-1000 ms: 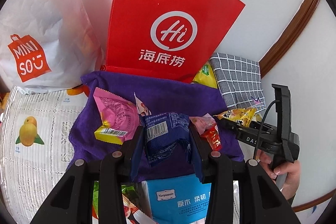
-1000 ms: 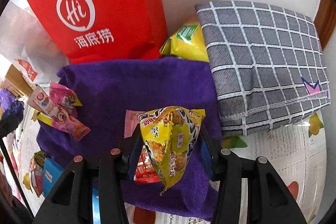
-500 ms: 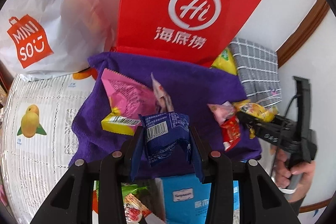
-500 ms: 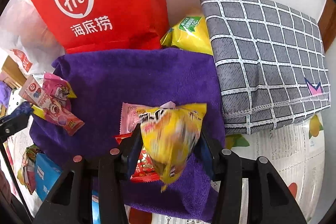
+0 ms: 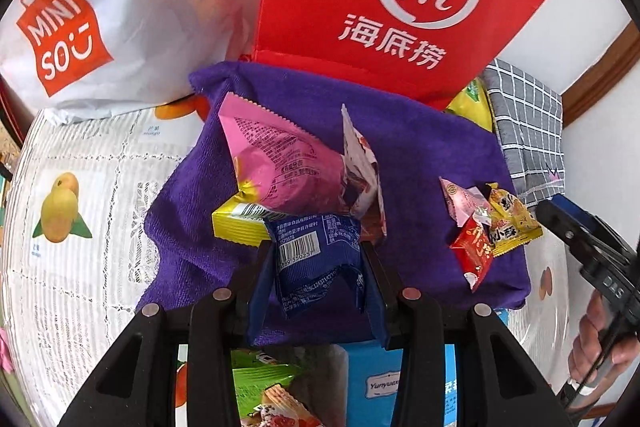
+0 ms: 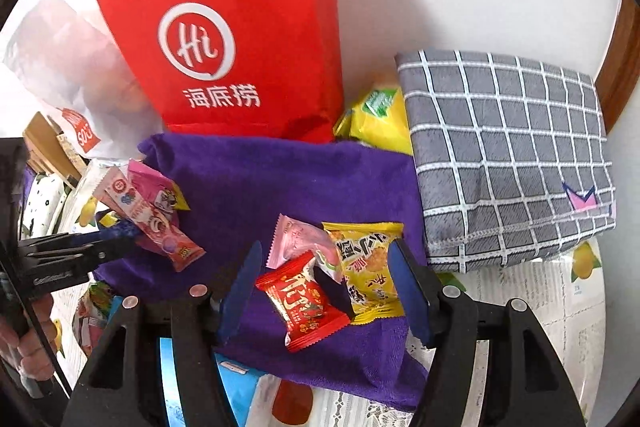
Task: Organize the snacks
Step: 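Lower both snacks onto the purple towel and open both grippers, then withdraw both grippers from the towel back toward the snack pile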
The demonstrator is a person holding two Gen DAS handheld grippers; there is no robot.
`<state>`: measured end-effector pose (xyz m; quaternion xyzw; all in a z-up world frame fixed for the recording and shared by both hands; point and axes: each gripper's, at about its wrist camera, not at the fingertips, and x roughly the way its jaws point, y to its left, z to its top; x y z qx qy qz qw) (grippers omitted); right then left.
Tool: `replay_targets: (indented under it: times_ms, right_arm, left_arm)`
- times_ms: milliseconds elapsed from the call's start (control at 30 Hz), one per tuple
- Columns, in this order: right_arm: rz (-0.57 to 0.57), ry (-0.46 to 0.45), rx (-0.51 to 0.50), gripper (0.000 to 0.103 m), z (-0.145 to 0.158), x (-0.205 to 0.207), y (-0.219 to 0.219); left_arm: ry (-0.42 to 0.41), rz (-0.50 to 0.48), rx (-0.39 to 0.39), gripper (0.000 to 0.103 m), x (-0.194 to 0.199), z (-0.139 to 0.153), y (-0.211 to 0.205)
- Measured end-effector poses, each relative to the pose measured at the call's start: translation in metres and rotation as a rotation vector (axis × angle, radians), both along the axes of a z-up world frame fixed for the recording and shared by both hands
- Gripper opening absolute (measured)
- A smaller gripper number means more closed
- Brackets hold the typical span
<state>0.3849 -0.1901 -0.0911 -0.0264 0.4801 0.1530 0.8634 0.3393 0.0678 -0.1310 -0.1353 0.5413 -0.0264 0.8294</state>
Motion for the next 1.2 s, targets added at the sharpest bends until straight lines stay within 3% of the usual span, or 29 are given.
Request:
replay_targets:
  times_ms: [433,600,900,1200]
  right_arm:
    - [0.028,-0.056,-0.008,0.065,0.020,-0.020,0.014]
    - [0.051,-0.096,-0.009,0.065,0.034,-0.037,0.025]
    - [0.053,-0.093,0.019,0.065,0.039,-0.085,0.026]
    - [0.058,-0.022,0.088,0.065,0.018,-0.149,0.030]
  left_arm:
    - [0.011,0.008,-0.027,0.052,-0.002,0.007,0.009]
    - [-0.018,-0.003,-0.034,0.064,-0.007,0.021,0.006]
    - [-0.066,-0.009,-0.047,0.065,-0.038,0.041,0.013]
    - [-0.116,0.001,-0.046,0.065,-0.092,0.054,0.039]
